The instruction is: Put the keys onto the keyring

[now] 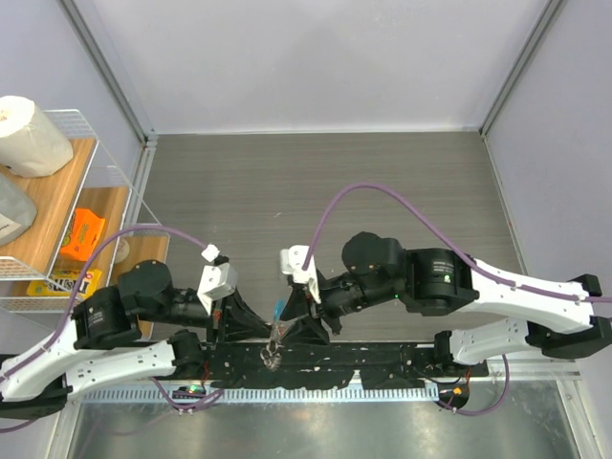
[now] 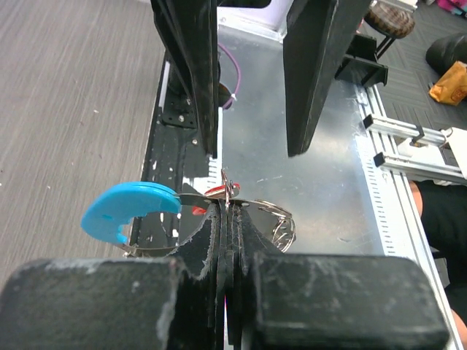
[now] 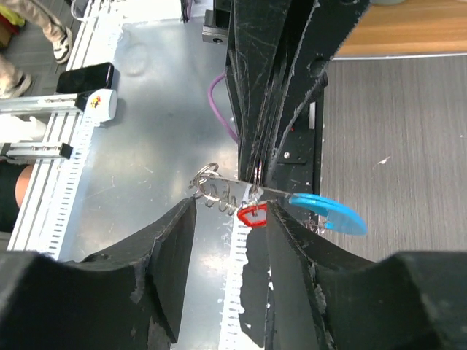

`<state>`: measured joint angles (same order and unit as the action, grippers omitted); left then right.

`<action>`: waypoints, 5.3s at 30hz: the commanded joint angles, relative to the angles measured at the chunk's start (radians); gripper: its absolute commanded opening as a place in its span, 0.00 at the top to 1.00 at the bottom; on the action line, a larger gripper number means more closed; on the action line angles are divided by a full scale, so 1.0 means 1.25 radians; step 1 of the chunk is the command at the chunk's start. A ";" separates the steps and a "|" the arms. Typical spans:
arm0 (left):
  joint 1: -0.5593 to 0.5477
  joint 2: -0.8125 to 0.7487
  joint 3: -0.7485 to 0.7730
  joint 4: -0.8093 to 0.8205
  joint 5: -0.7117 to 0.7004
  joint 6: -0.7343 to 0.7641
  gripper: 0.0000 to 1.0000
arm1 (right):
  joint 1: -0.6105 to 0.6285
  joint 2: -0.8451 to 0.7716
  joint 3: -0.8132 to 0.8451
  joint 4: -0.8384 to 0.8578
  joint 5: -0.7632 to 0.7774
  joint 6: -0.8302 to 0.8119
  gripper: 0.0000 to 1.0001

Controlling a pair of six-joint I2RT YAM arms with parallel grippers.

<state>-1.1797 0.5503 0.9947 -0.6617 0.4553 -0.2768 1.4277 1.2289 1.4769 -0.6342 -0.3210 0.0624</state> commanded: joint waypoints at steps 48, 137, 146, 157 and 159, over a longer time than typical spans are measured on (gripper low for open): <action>0.000 -0.137 -0.160 0.477 -0.046 -0.061 1.00 | 0.003 -0.042 -0.024 0.205 0.042 0.036 0.77; 0.001 0.204 0.245 -0.330 0.167 0.084 0.79 | -0.068 0.027 -0.059 0.160 -0.208 0.116 0.94; 0.001 0.232 0.289 -0.400 0.155 0.121 0.82 | -0.079 0.045 -0.072 0.205 -0.270 0.130 0.94; 0.001 0.234 0.310 -0.470 0.122 0.148 0.80 | -0.079 0.044 -0.093 0.228 -0.298 0.138 0.94; 0.000 0.230 0.309 -0.467 0.119 0.147 0.78 | -0.079 0.048 -0.093 0.230 -0.298 0.139 0.94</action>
<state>-1.1786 0.8291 1.3571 -1.2209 0.6201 -0.1078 1.3262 1.2896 1.3544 -0.4194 -0.6586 0.2218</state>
